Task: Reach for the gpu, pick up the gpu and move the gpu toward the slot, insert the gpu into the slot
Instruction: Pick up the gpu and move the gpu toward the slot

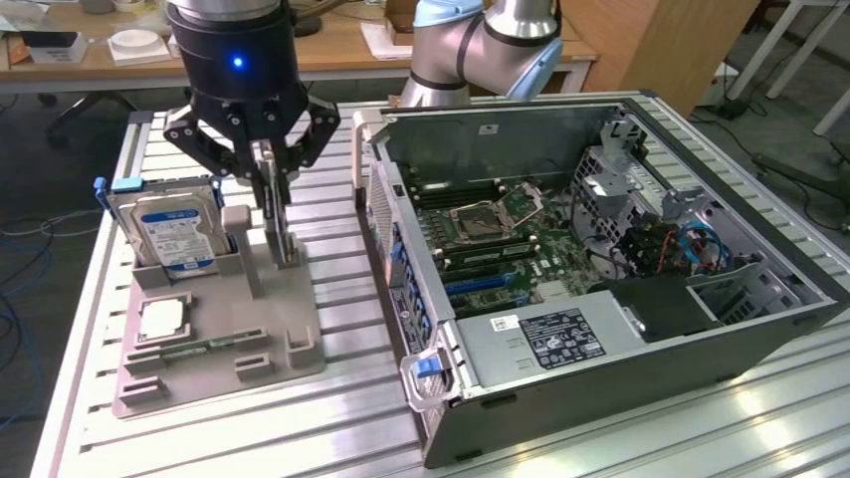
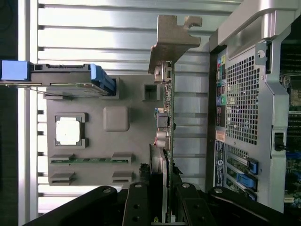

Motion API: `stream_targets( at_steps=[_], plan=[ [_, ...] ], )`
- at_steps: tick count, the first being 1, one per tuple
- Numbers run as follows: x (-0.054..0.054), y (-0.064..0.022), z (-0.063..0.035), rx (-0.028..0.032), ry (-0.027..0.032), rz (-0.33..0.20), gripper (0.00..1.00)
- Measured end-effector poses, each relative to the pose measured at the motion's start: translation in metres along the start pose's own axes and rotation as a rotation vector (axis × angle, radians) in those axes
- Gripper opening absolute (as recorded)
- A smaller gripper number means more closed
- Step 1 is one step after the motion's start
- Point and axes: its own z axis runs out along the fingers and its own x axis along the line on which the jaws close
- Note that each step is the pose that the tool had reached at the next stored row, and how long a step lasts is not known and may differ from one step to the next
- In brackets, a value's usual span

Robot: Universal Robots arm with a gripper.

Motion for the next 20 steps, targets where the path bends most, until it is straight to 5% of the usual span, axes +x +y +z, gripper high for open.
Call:
stream_targets(
  at_steps=[20],
  plan=[
    [-0.0002, 0.0004, -0.0097, -0.0003, -0.0001, 0.0, 0.27]
  ],
)
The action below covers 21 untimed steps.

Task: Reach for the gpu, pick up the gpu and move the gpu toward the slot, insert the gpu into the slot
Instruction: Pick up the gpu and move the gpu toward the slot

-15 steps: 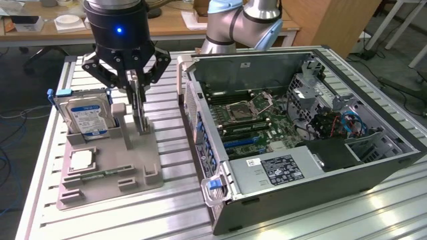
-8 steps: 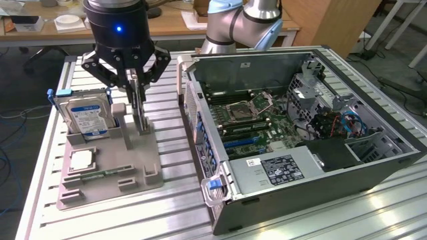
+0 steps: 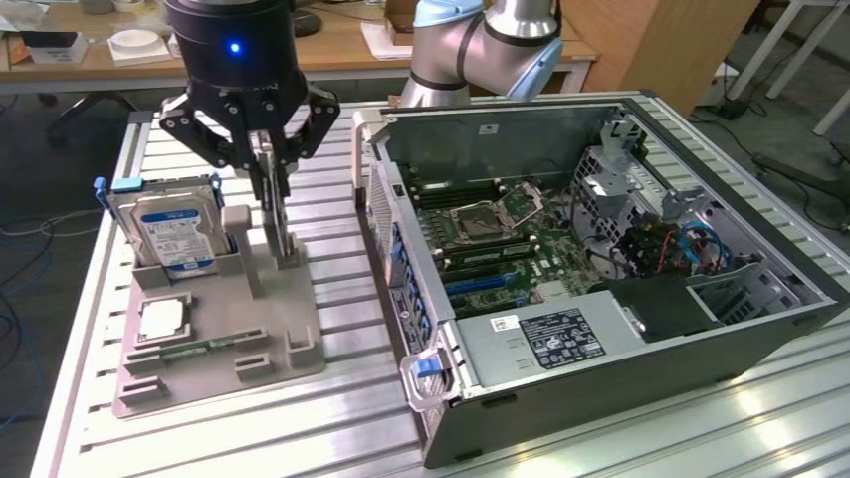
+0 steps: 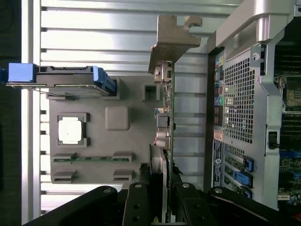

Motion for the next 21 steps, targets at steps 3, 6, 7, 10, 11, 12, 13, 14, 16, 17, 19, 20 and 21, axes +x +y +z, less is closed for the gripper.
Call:
stream_targets(
  at_steps=[3, 6, 7, 10, 11, 12, 13, 14, 16, 17, 19, 20, 21],
  plan=[
    [0.0, 0.0001, -0.0021, 0.0, 0.0, 0.0, 0.27],
    [0.0, 0.0002, -0.0044, 0.0, 0.0, 0.0, 0.27],
    [0.0, 0.0003, -0.0053, 0.0, 0.0, 0.0, 0.27],
    [0.0, 0.0004, -0.008, -0.0001, -0.0001, 0.0, 0.27],
    [0.0, 0.0004, -0.0086, 0.0, 0.0, 0.0, 0.27],
    [0.0, 0.0004, -0.0094, 0.0, 0.0001, 0.0, 0.27],
    [0.0, 0.0005, -0.0102, 0.0, 0.0, 0.0, 0.27],
    [0.0, 0.0005, -0.011, 0.0, 0.0, 0.0, 0.27],
    [0.0, 0.0006, -0.0123, 0.0, 0.0, 0.0, 0.27],
    [0.0, 0.0006, -0.0132, 0.0, 0.0001, 0.0, 0.27],
    [0.0, 0.0007, -0.0152, 0.0, 0.0001, 0.0, 0.27],
    [0.0, 0.0008, -0.0165, 0.0001, 0.0001, 0.0, 0.27],
    [0.0, 0.0008, -0.0178, 0.0001, 0.0001, 0.0, 0.27]
  ],
)
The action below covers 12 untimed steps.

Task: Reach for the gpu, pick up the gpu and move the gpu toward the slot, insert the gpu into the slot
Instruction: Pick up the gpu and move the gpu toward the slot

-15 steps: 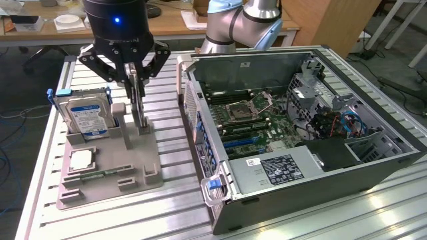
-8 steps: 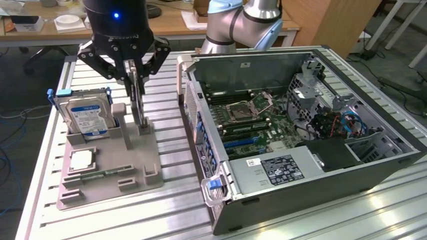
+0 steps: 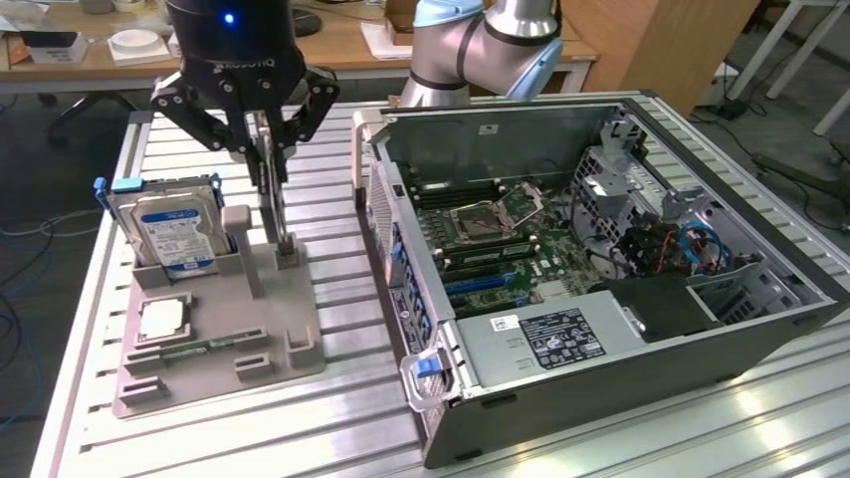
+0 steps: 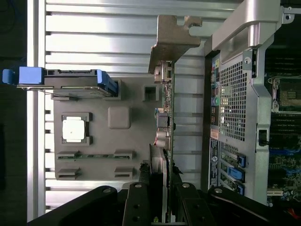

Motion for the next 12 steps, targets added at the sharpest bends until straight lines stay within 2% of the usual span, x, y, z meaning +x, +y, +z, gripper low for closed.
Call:
stream_targets(
  at_steps=[3, 12],
  plan=[
    [0.0, 0.0002, -0.0037, 0.0, 0.0, 0.0, 0.27],
    [0.0, 0.0005, -0.0118, 0.0078, -0.0001, 0.0, 0.27]
  ],
)
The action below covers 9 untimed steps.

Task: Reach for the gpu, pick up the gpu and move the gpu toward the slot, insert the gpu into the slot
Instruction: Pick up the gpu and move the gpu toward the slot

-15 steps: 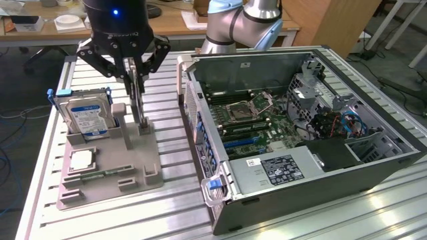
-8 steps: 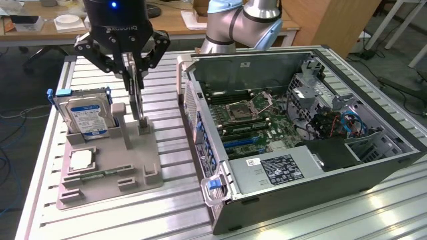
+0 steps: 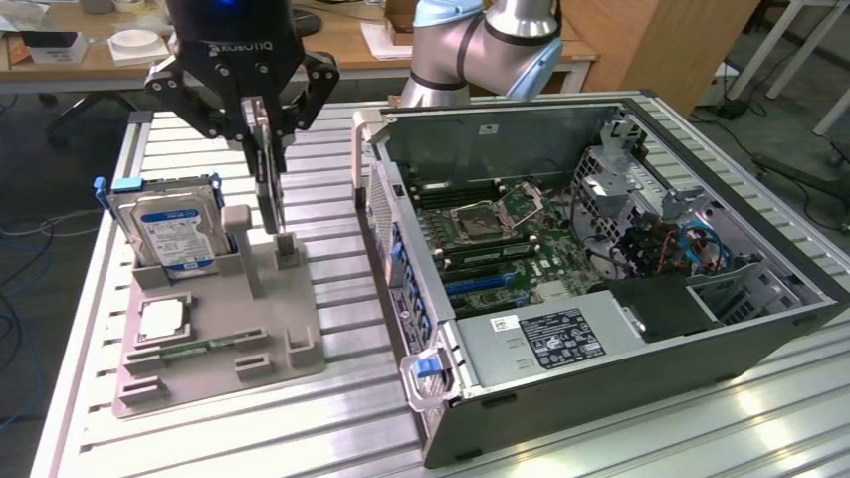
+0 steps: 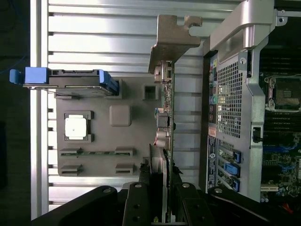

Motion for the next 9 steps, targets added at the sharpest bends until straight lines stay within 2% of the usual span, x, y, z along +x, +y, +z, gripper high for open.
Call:
stream_targets(
  at_steps=[9],
  plan=[
    [-0.0002, 0.0004, -0.0098, 0.0, 0.0, 0.0, 0.27]
  ],
)
